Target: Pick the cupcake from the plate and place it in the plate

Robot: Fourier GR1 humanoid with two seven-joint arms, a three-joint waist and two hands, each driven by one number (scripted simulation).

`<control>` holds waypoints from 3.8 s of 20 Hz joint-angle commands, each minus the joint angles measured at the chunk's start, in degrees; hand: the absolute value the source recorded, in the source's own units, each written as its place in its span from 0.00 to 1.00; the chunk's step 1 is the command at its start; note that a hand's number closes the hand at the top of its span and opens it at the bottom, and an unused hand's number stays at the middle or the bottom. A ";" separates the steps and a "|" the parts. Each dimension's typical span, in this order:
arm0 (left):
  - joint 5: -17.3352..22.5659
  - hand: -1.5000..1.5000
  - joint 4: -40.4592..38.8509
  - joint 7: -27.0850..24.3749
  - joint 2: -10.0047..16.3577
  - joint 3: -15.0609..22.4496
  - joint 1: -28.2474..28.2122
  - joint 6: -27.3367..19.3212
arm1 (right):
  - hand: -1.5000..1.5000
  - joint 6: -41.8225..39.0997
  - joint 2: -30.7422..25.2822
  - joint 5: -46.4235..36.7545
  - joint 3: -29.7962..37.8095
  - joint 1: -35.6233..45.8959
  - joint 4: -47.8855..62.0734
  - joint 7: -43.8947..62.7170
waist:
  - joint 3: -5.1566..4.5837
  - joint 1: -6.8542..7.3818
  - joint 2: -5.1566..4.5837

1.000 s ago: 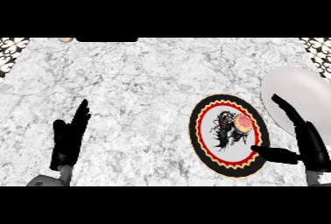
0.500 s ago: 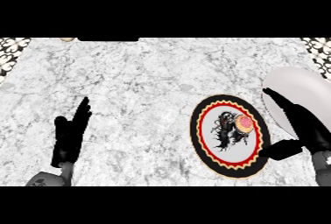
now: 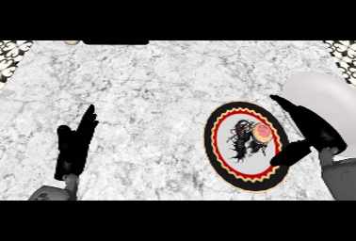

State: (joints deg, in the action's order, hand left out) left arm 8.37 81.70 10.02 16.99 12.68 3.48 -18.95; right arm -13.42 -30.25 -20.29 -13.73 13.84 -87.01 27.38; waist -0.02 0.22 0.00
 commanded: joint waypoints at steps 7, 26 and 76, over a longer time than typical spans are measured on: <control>-5.04 0.50 6.40 5.17 -3.01 -1.35 -2.87 0.71 | 0.00 -3.66 6.73 -7.38 2.54 1.63 6.21 -3.17 | 0.03 0.03 0.04; -9.58 0.50 4.91 5.80 -6.62 -7.27 -1.42 6.18 | 1.00 -3.31 10.54 -18.44 6.10 0.30 12.38 -15.35 | 0.03 -0.17 0.02; -11.81 0.50 0.97 2.13 -9.86 -11.95 0.13 10.24 | 1.00 23.13 -0.22 -26.18 30.88 16.79 36.80 -32.10 | 0.04 0.39 -0.19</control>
State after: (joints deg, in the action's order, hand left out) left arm -3.42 84.10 13.50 7.51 1.55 2.93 -8.72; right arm 7.06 -29.74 -45.27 17.12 29.07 -58.63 -0.66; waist 0.02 0.67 -0.16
